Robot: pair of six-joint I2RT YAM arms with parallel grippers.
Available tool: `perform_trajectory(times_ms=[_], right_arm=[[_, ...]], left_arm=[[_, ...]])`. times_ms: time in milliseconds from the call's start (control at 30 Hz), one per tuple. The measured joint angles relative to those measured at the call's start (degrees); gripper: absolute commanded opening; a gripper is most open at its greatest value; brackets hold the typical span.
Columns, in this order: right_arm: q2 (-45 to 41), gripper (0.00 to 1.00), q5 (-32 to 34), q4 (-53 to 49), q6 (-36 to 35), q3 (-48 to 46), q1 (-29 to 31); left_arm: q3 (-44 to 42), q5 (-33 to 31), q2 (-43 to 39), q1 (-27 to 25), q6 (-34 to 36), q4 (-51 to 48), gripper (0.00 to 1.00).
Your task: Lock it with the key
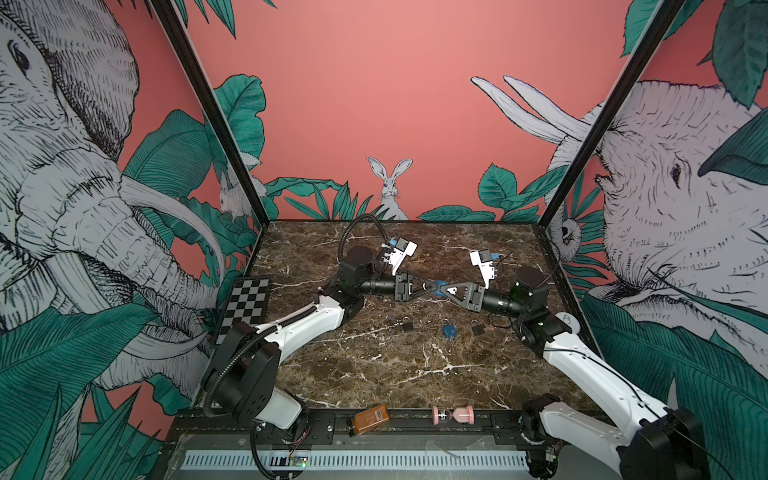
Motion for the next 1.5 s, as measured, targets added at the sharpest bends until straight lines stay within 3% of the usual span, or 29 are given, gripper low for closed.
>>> perform_trajectory(times_ms=[400, 1033, 1500], right_arm=[[-2.45, 0.0, 0.94, -1.46, -1.49, -0.11, -0.39], [-0.48, 0.0, -1.27, 2.14, 0.09, -0.63, -0.39], [-0.48, 0.0, -0.72, 1.62, -1.73, -0.28, -0.39]], left_arm=[[0.07, 1.33, 0.92, -0.17, -1.2, 2.32, 0.47], [0.07, 2.19, 3.56, -0.17, -5.57, 7.69, 0.32], [0.07, 3.34, 5.05, -0.17, -9.16, 11.52, 0.28]])
